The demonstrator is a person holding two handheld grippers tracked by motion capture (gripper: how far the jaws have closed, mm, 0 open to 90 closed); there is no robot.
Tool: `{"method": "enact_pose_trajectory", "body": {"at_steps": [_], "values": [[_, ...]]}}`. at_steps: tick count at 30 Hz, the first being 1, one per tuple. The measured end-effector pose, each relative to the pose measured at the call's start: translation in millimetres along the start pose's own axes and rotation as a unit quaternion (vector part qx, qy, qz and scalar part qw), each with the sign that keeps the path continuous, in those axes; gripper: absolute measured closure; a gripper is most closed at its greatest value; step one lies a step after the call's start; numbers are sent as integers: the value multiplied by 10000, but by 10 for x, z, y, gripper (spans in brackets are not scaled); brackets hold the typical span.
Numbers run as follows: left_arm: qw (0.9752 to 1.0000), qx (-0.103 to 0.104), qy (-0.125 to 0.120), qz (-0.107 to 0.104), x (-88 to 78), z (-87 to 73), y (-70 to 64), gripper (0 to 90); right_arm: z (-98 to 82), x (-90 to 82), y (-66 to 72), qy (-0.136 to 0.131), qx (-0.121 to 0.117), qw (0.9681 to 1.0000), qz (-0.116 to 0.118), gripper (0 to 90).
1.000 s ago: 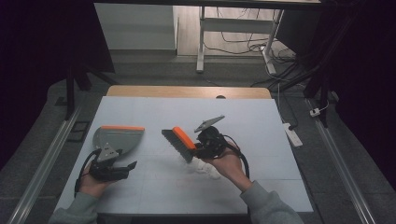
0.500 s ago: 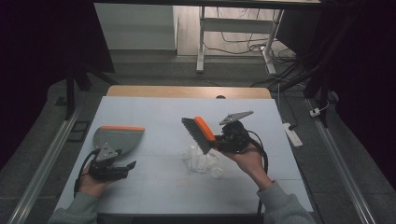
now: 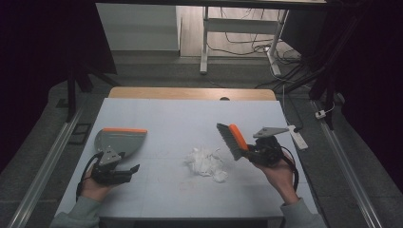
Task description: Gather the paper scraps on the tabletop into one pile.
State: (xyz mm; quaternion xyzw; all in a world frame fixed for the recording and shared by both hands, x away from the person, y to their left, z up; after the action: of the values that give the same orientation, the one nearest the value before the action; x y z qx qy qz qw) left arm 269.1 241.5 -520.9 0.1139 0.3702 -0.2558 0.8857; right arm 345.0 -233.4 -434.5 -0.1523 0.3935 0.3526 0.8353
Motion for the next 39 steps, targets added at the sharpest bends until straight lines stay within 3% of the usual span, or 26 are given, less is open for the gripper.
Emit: {"method": "enact_pose_trajectory", "body": {"at_steps": [6,13,20,39], "values": [[10000,25,-8,-20,1,5,-12,257,-327,-101,-128,-39,83,9997,-223,705],[10000,17,-13,-21,-2,8,-22,256,-602,-164,-239,-189,3,9991,-378,705],[10000,38,-45,-62,-9,16,-45,256,-624,-105,-243,-169,-87,9991,-375,705],[9999,65,-47,-90,-2,33,-74,254,-624,-149,-237,-246,-185,9988,-369,704]]}}
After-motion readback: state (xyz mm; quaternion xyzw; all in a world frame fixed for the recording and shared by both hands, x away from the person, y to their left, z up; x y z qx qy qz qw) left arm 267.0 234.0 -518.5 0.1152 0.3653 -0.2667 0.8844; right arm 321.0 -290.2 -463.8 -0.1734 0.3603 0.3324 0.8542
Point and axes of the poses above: each handheld gripper's, and its own axes: x roughly forward along the jaws, z roughly out of its top, y roughly to its left, the point moved 1 cm from there along x, roughly forward along the jaws, and after that the axes turned 5 degrees about y, right-handed, at the moved point
